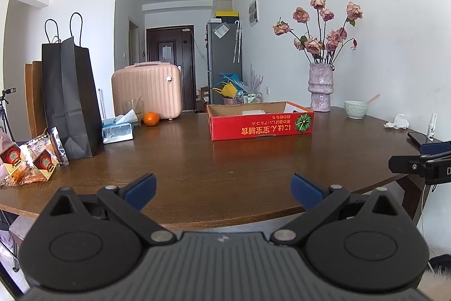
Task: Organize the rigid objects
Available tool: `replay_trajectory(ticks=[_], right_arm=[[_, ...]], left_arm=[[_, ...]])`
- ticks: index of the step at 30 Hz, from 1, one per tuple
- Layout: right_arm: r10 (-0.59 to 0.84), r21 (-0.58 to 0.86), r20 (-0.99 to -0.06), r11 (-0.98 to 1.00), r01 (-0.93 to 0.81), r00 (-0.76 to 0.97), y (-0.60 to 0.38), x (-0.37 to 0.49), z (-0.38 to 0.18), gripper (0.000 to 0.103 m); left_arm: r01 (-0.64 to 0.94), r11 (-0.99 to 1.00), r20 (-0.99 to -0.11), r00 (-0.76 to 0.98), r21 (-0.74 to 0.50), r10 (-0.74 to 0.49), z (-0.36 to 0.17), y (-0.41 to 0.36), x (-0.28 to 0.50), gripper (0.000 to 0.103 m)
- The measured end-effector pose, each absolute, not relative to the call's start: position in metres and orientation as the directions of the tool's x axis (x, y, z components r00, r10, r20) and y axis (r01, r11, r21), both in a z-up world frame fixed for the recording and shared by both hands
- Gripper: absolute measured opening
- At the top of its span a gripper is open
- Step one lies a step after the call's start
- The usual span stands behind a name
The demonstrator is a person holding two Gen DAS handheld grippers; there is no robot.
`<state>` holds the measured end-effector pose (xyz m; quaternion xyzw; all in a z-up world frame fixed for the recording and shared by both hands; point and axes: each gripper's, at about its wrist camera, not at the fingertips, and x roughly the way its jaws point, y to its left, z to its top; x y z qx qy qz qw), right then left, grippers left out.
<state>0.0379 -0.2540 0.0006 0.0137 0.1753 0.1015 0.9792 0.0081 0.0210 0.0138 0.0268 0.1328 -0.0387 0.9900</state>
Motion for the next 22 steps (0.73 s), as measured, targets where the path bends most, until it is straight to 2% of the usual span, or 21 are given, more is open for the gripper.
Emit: replay_trajectory(ticks=[22], right_arm=[[0.186, 0.045, -0.337, 0.982, -0.182, 0.923, -0.2529, 0.0375, -0.0011, 0.103]], left_arm=[[0.089, 0.995, -0.272, 0.959, 0.043, -0.074, 0.0126, 0.0207, 0.0091, 0.103]])
